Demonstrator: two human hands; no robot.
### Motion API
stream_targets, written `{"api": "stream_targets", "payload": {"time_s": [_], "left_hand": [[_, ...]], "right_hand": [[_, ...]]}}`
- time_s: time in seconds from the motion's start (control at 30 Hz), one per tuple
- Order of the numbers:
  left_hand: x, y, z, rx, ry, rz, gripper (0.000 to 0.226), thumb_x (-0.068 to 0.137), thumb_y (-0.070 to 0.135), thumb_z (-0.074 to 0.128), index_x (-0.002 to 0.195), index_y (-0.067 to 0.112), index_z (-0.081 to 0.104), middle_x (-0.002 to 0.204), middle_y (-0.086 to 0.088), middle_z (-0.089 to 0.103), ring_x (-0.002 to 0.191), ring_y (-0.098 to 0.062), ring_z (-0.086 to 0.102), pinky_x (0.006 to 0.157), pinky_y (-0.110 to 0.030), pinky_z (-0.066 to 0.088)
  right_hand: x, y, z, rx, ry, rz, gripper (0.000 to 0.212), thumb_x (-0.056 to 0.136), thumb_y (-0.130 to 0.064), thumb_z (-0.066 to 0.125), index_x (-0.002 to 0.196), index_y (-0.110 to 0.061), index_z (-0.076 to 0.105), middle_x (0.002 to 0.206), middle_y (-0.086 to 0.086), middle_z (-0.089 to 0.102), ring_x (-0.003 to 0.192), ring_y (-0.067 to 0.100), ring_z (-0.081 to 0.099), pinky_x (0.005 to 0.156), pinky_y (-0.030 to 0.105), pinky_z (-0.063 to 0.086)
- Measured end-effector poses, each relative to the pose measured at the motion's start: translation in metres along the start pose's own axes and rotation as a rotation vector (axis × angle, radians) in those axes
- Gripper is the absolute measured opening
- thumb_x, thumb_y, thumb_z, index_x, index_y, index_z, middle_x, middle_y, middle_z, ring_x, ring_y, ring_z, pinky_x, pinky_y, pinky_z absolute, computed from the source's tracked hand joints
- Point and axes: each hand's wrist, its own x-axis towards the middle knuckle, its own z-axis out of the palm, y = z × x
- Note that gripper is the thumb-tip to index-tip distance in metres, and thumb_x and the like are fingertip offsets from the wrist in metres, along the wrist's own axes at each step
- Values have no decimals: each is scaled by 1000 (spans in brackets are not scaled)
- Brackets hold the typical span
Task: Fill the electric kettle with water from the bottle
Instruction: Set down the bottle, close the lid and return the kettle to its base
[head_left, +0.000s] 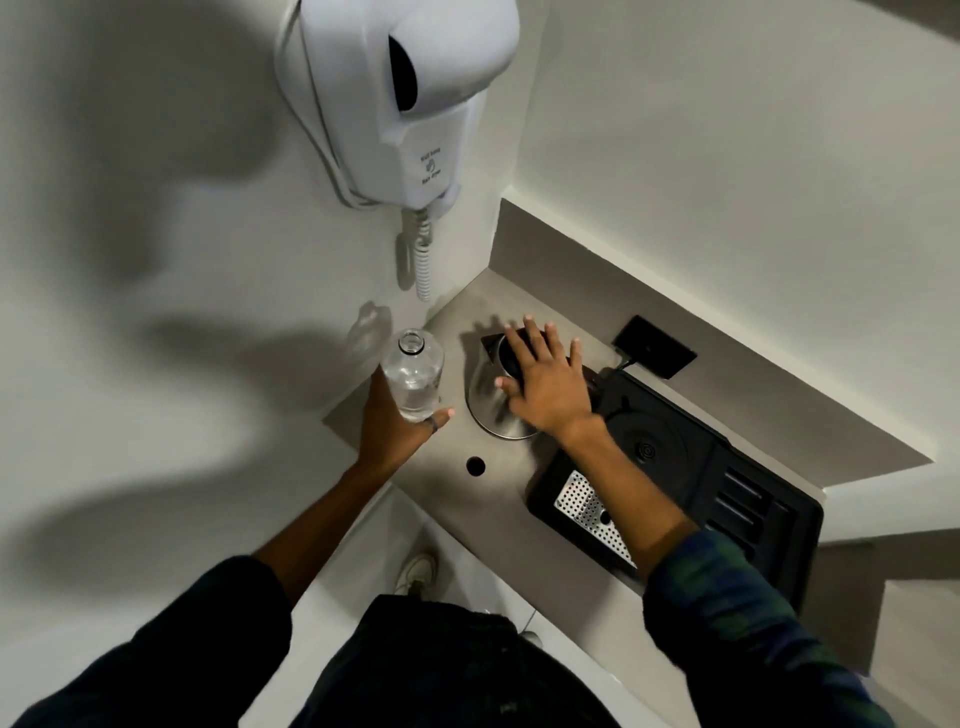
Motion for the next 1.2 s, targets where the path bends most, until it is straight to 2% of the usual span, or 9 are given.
{"api": "stream_targets", "payload": {"time_s": [0.13, 0.23, 0.4, 0.57, 0.7, 0.9, 1.0, 1.1, 1.2], "left_hand": [[-24, -12, 9, 79, 36, 14, 100, 67, 19, 95, 149, -1, 41, 146, -20, 51, 138, -32, 48, 119, -43, 39], [-67, -18, 31, 211, 101, -63, 81, 75, 15, 86, 140, -11, 46, 138, -31, 48, 132, -48, 44, 110, -51, 41], [-99, -29, 55, 485, -319, 96, 72, 88, 29, 68, 152, 8, 41, 155, -14, 42, 141, -33, 39, 118, -38, 27], [-70, -9, 69, 853, -476, 346, 69, 100, 35, 53, 162, 24, 25, 156, -11, 38, 141, -31, 38, 120, -40, 28], [-57, -2, 72, 1002, -529, 414, 44, 107, 30, 46, 150, 24, 45, 152, -10, 43, 142, -29, 39, 117, -39, 31], [-64, 32, 57, 676, -315, 529, 40, 108, 41, 45, 142, 25, 59, 131, -5, 59, 120, -27, 56, 105, -37, 43], [-64, 59, 32, 369, -53, 702, 36, 98, 49, 60, 121, 23, 70, 108, 1, 72, 102, -22, 64, 92, -34, 46], [-54, 77, -1, 107, 313, 803, 30, 89, 43, 80, 107, 23, 68, 105, 11, 71, 101, 0, 60, 96, -22, 41], [-35, 82, -28, -55, 550, 591, 29, 87, 41, 84, 106, 21, 72, 113, 13, 73, 108, -3, 66, 97, -25, 49]], "right_hand": [[-34, 2, 39, -17, 239, 47, 69, 109, -50, 39, 170, -31, 13, 180, 6, 8, 166, 38, 0, 129, 68, -6], [-52, 16, 54, -29, 288, 125, 69, 110, -50, 37, 168, -32, 6, 179, 5, 3, 165, 36, -4, 128, 70, -5], [-61, 35, 60, -9, 294, 163, 69, 110, -50, 36, 168, -32, 2, 176, 2, -7, 162, 34, -11, 129, 69, -3], [-54, 30, 57, 44, 234, 171, 70, 111, -52, 32, 170, -32, 2, 178, 5, -10, 161, 34, -19, 131, 65, -3], [-55, 28, 55, 78, 209, 189, 70, 111, -54, 31, 170, -33, -1, 179, 7, -10, 160, 35, -22, 131, 65, -2], [-56, 31, 56, 84, 225, 176, 70, 110, -56, 31, 171, -32, 5, 180, 8, -4, 162, 37, -16, 131, 67, 3], [-55, 30, 57, 85, 225, 170, 73, 108, -60, 28, 171, -31, 6, 180, 9, -2, 163, 40, -13, 131, 66, 2], [-56, 30, 57, 95, 229, 176, 75, 105, -63, 24, 171, -31, 8, 180, 9, -1, 164, 41, -12, 131, 66, 2], [-57, 30, 56, 110, 248, 174, 75, 105, -63, 28, 171, -29, 12, 180, 9, 2, 164, 41, -9, 131, 66, 3]]}}
